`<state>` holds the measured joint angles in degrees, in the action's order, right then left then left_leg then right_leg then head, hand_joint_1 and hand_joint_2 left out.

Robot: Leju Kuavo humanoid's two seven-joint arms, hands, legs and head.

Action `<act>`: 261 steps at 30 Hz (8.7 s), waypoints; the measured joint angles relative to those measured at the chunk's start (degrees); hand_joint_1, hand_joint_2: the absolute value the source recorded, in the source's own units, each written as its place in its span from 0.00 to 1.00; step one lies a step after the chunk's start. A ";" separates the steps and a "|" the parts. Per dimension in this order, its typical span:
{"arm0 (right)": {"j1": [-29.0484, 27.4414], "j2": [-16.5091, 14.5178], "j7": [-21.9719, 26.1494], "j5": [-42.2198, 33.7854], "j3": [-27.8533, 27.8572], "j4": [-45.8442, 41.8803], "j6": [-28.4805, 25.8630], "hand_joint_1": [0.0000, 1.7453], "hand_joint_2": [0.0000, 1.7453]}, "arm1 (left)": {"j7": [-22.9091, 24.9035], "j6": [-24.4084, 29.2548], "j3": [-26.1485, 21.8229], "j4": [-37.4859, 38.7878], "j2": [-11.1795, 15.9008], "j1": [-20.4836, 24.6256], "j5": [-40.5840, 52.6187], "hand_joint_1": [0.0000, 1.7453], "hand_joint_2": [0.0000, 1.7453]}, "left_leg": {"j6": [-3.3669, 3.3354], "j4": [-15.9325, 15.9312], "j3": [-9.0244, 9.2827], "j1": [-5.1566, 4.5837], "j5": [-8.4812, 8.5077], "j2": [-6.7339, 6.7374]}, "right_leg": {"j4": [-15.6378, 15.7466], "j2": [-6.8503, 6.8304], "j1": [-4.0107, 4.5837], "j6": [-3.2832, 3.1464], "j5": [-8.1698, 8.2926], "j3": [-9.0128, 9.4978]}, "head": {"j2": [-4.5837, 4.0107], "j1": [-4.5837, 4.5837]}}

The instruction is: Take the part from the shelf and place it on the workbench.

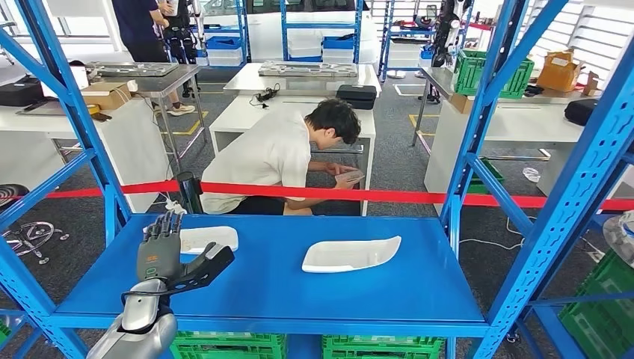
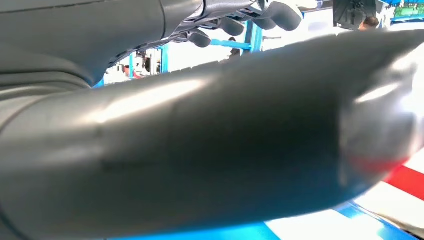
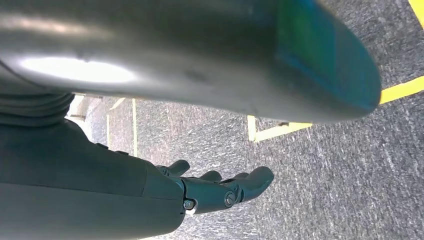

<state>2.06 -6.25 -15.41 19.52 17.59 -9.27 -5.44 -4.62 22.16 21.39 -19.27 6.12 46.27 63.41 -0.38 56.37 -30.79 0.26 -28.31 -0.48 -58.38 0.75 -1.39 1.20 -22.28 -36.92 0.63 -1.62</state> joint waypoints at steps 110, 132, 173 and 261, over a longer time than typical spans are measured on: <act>-0.06 -0.01 0.09 1.40 2.41 -0.02 1.20 0.00 0.00 | -9.77 -22.88 -0.02 -1.38 1.14 -4.09 -0.06 0.25 1.00 | 0.31 1.51 -5.13 -0.74 4.35 -0.36 | 1.97 -0.51 1.12 -1.85 -9.53 9.25 | 0.00 0.15; -0.05 0.00 0.09 1.47 3.30 -0.02 1.21 0.00 0.00 | -11.86 -16.67 0.16 -1.43 -0.09 -4.19 -3.54 0.00 0.00 | 0.31 1.51 -5.13 -0.74 4.35 -0.37 | 1.97 -0.51 1.13 -1.85 -9.53 9.28 | 0.00 0.15; -0.05 -0.01 0.09 3.89 4.00 -0.02 1.19 0.00 0.00 | 0.21 -27.18 1.99 1.77 1.84 -4.55 5.16 1.00 1.00 | 0.32 1.50 -5.12 -0.74 4.35 -0.38 | 1.97 -0.52 1.13 -1.86 -9.53 9.30 | 0.00 0.15; 0.09 -0.73 0.09 5.01 9.23 -0.07 -0.07 0.00 0.00 | -13.31 -46.42 -14.98 -58.11 -7.86 -29.13 -94.29 1.00 1.00 | -1.26 0.62 -3.87 -0.77 4.11 0.06 | -7.52 -0.52 0.51 -0.32 -15.52 5.48 | 0.00 0.39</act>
<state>2.15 -6.97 -15.32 24.52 26.82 -9.33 -5.51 -17.93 -24.27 6.41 -77.38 -1.74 17.15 -30.88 -1.64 57.00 -34.66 -0.51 -24.20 -0.41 -65.90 0.23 -0.89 0.89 -37.80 -31.44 0.63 -1.23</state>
